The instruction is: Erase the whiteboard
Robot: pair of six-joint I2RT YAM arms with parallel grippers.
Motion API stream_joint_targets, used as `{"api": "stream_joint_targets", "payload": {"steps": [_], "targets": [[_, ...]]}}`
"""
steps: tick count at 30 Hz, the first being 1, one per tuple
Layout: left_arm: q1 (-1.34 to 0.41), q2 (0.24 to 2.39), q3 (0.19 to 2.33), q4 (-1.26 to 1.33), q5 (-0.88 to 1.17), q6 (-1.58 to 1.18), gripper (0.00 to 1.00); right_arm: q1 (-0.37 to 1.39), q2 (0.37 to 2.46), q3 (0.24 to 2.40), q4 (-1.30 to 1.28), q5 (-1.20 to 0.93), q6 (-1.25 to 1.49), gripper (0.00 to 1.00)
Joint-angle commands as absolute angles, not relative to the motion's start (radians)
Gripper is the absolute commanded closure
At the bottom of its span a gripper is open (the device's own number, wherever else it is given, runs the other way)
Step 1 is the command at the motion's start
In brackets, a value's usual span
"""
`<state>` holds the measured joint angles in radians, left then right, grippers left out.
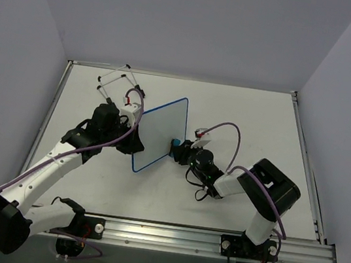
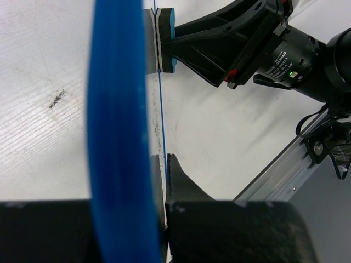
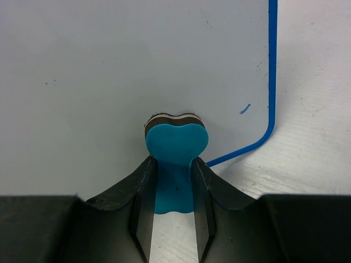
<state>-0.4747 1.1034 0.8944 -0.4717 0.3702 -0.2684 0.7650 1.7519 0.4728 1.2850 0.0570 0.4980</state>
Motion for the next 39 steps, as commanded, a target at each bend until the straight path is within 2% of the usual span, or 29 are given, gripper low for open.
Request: {"api": "stream_joint_targets", "payload": {"steps": [1, 10, 16, 22, 28, 39], "targets": [[-0.523, 1.120, 0.910, -0.502, 0.696, -0.293, 0.98, 0.761, 1.753, 0.554, 1.497, -0.067, 0.489, 1.00], [-0.523, 1.126, 0.911, -0.497, 0.710, -0.291, 0.98, 0.540, 1.816, 0.492, 1.572, -0.124, 0.523, 1.00], [-0.522, 1.123, 0.910, -0.494, 0.716, -0.291, 0.98, 0.489, 1.855, 0.560, 1.528, -0.166, 0.506, 1.00], [-0.522, 1.126, 0.908, -0.491, 0.719, -0.293, 0.98, 0.485, 1.878, 0.606, 1.509, -0.178, 0.488, 1.00], [-0.520, 1.127, 0.910, -0.492, 0.722, -0.291, 0.98, 0.512, 1.804, 0.589, 1.543, -0.196, 0.546, 1.00], [-0.522, 1.117, 0.908, -0.491, 0.718, -0.293, 0.98, 0.676, 1.634, 0.646, 1.454, -0.146, 0.617, 1.00]]}}
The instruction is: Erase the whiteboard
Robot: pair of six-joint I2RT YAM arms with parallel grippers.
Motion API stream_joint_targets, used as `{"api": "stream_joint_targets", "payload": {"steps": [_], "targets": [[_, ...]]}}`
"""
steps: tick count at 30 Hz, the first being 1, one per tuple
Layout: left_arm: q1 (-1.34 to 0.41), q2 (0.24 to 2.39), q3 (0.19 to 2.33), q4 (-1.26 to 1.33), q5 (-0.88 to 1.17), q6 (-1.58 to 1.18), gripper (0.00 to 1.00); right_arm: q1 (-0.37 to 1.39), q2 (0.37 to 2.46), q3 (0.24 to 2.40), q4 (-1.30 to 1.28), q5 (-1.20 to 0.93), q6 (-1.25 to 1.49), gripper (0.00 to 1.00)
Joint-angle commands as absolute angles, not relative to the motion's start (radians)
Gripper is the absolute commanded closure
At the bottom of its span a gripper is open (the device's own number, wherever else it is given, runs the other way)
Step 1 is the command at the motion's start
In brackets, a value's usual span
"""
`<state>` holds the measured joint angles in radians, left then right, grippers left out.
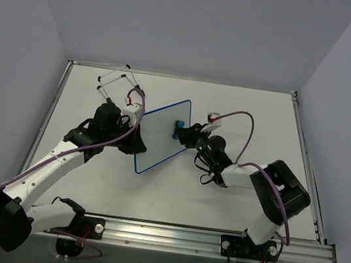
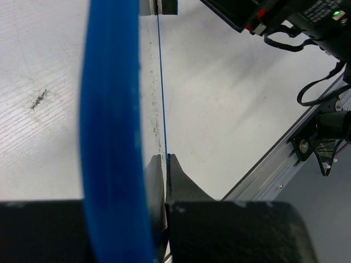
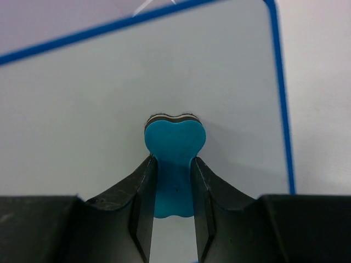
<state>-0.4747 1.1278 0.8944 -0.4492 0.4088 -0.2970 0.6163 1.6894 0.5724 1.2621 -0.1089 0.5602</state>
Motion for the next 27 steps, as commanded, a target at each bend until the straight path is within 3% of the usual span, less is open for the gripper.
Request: {"api": "stream_joint_targets", "payload": {"steps": [1, 12, 27], "targets": [[-0.522, 1.115, 0.908, -0.491, 0.718, -0.293, 0.98, 0.687, 1.626, 0.670, 1.441, -0.144, 0.620, 1.00], [-0.522, 1.103, 0.905, -0.495, 0.695, -0.295, 0.98, 0.755, 1.568, 0.776, 1.109, -0.005, 0.598, 1.00], [-0.522, 1.100, 0.908, -0.508, 0.652, -0.296, 0.98, 0.752, 1.451, 0.575, 0.984, 0.127, 0.588, 1.00]]}}
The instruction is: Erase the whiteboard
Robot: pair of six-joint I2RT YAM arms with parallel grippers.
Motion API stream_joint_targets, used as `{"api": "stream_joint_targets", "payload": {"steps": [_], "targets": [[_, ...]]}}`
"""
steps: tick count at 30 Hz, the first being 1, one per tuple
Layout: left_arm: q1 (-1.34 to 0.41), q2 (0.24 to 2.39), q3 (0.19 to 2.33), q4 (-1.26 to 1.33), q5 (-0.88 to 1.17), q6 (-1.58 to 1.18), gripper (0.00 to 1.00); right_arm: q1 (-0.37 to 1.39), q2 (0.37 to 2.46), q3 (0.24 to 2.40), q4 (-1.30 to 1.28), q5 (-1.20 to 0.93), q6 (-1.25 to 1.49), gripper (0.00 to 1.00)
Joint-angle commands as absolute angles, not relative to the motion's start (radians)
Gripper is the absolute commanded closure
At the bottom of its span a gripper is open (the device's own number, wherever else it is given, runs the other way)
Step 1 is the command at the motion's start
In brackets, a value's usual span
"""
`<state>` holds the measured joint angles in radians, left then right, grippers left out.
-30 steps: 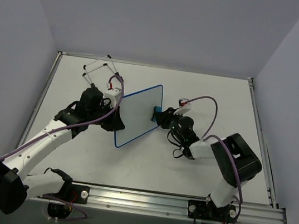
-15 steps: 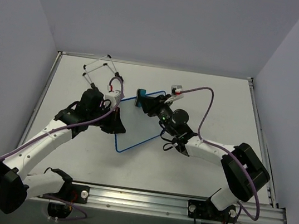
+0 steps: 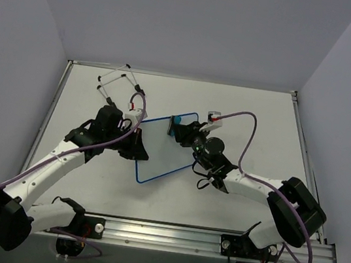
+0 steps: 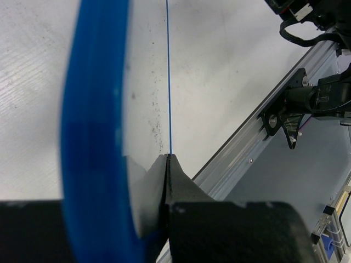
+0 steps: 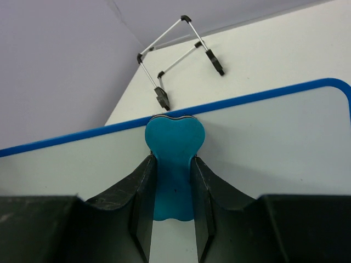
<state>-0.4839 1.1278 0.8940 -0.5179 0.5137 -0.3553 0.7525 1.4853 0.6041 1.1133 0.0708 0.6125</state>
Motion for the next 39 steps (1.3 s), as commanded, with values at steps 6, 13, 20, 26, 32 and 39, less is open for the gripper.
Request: {"api": "stream_joint_targets", "payload": {"steps": [6, 13, 20, 26, 32, 39], "targets": [[-0.522, 1.092, 0.910, -0.509, 0.640, -0.293, 0.98, 0.759, 1.397, 0.531, 0.922, 0.140, 0.581, 1.00], [-0.522, 1.092, 0.910, -0.506, 0.647, -0.291, 0.98, 0.882, 1.436, 0.483, 1.097, 0.103, 0.623, 1.00], [-0.522, 1.091, 0.910, -0.506, 0.652, -0.293, 0.98, 0.960, 1.460, 0.518, 1.099, 0.152, 0.597, 1.00], [-0.522, 1.086, 0.908, -0.505, 0.658, -0.293, 0.98, 0.861, 1.468, 0.477, 1.054, 0.176, 0.600, 1.00], [-0.522, 1.081, 0.907, -0.502, 0.663, -0.295, 0.98, 0.707, 1.552, 0.371, 1.170, 0.123, 0.643, 1.00], [-0.520, 1.086, 0.907, -0.499, 0.670, -0.295, 0.98, 0.585, 1.637, 0.348, 1.210, 0.080, 0.643, 1.00]]}}
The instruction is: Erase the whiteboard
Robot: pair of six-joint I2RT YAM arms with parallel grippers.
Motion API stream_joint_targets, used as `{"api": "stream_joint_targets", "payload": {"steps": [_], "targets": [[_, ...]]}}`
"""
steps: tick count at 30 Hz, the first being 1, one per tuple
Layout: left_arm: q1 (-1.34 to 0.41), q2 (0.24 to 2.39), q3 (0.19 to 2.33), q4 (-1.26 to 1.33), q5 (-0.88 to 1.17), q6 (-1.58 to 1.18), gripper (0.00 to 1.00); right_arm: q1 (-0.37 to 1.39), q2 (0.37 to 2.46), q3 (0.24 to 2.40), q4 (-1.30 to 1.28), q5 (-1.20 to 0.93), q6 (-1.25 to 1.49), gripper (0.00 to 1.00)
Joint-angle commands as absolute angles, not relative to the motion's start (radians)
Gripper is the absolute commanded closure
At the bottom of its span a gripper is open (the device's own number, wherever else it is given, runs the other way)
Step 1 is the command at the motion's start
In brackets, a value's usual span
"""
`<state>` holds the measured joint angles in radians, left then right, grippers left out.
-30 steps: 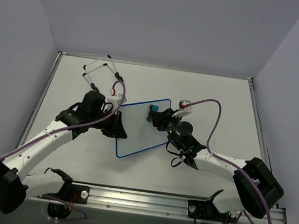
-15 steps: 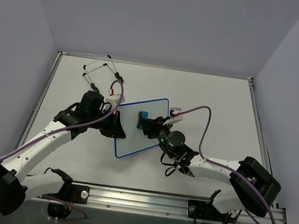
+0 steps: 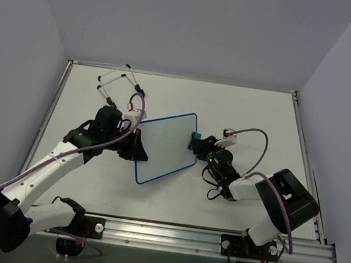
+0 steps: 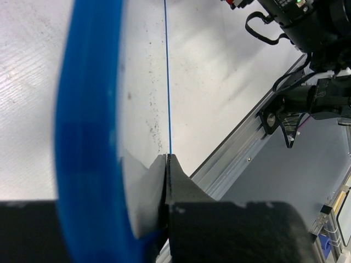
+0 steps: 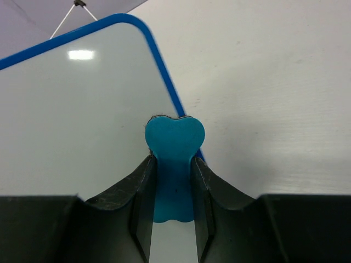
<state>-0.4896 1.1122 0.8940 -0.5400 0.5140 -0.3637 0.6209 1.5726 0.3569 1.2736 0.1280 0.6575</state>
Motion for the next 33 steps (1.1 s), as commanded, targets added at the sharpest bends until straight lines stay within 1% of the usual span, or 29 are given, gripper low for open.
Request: {"api": "stream_joint_targets", "payload": {"steps": [1, 4, 7, 10, 12, 14, 15, 22, 28, 33], "targets": [[-0.520, 1.086, 0.907, -0.499, 0.670, -0.295, 0.98, 0.545, 1.664, 0.350, 1.222, 0.060, 0.644, 1.00], [-0.522, 1.088, 0.907, -0.495, 0.675, -0.296, 0.98, 0.512, 1.704, 0.373, 1.259, 0.003, 0.643, 1.00], [-0.522, 1.089, 0.908, -0.495, 0.678, -0.296, 0.98, 0.538, 1.701, 0.387, 1.301, -0.046, 0.649, 1.00], [-0.522, 1.092, 0.907, -0.494, 0.676, -0.296, 0.98, 0.595, 1.660, 0.390, 1.313, -0.028, 0.664, 1.00], [-0.520, 1.094, 0.907, -0.495, 0.676, -0.298, 0.98, 0.681, 1.626, 0.396, 1.304, -0.003, 0.658, 1.00], [-0.522, 1.095, 0.908, -0.497, 0.673, -0.298, 0.98, 0.771, 1.582, 0.410, 1.279, 0.070, 0.649, 1.00], [-0.522, 1.092, 0.908, -0.497, 0.670, -0.298, 0.98, 0.793, 1.568, 0.414, 1.276, 0.084, 0.644, 1.00], [-0.520, 1.078, 0.905, -0.508, 0.634, -0.298, 0.98, 0.821, 1.482, 0.446, 1.184, 0.109, 0.635, 1.00], [-0.522, 1.078, 0.908, -0.506, 0.629, -0.299, 0.98, 0.863, 1.439, 0.462, 1.226, 0.048, 0.675, 1.00], [-0.520, 1.072, 0.908, -0.502, 0.630, -0.302, 0.98, 0.959, 1.494, 0.558, 1.220, 0.107, 0.643, 1.00]]}}
